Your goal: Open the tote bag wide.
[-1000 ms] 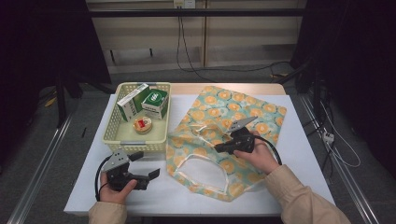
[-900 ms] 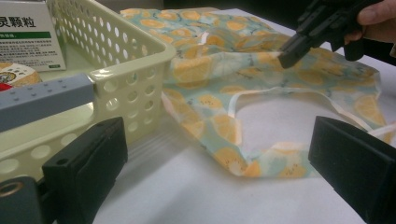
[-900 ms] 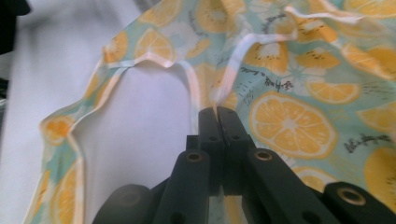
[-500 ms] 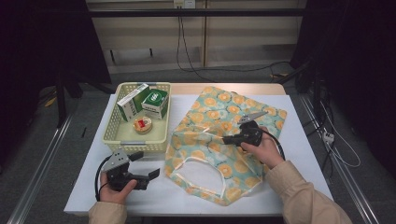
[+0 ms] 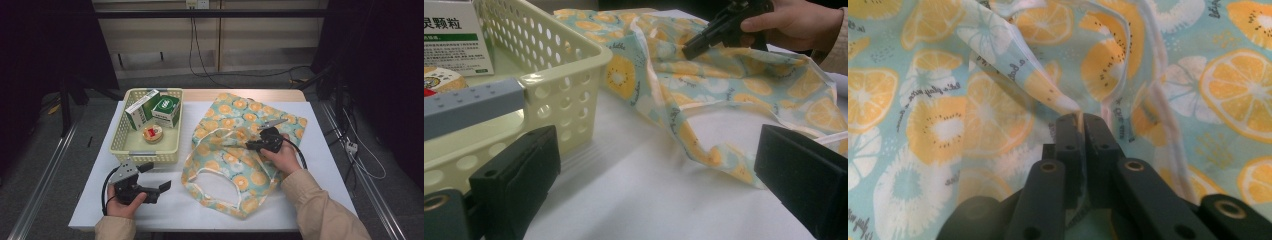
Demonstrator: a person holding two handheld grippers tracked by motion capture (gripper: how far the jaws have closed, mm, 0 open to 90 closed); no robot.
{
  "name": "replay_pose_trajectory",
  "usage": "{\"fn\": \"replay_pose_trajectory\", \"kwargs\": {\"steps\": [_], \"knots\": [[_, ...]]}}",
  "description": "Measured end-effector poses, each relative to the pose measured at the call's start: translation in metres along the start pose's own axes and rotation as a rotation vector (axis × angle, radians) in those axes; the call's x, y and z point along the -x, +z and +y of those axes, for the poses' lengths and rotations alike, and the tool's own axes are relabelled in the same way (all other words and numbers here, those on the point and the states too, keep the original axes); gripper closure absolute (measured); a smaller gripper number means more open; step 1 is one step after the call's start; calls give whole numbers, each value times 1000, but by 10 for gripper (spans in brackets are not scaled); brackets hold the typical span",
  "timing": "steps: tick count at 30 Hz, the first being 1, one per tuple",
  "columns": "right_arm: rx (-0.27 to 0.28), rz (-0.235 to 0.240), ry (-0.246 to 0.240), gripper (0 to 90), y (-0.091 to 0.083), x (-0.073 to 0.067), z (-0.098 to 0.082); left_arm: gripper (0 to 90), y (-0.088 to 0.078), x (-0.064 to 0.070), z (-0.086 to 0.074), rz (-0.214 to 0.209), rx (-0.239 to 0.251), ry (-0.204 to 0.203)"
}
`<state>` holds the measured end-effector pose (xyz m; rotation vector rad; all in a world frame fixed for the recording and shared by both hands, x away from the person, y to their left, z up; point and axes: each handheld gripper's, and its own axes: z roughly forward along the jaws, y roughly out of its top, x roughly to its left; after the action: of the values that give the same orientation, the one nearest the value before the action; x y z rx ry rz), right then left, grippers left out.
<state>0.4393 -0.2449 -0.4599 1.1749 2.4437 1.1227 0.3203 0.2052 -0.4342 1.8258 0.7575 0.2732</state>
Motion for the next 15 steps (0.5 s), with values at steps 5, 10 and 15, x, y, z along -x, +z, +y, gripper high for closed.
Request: {"fn": "replay_pose_trajectory", "kwargs": {"steps": [5,10,15], "knots": [[-14,-33,-60,697,-2,-10,4,43,0,0,0,0,-4,4],[6,-17,-86,590,-5,-22,8,43,1,1,0,0,-1,-5],[32,-20,-101,486,-9,-31,13,43,2,1,0,-2,0,0]]}}
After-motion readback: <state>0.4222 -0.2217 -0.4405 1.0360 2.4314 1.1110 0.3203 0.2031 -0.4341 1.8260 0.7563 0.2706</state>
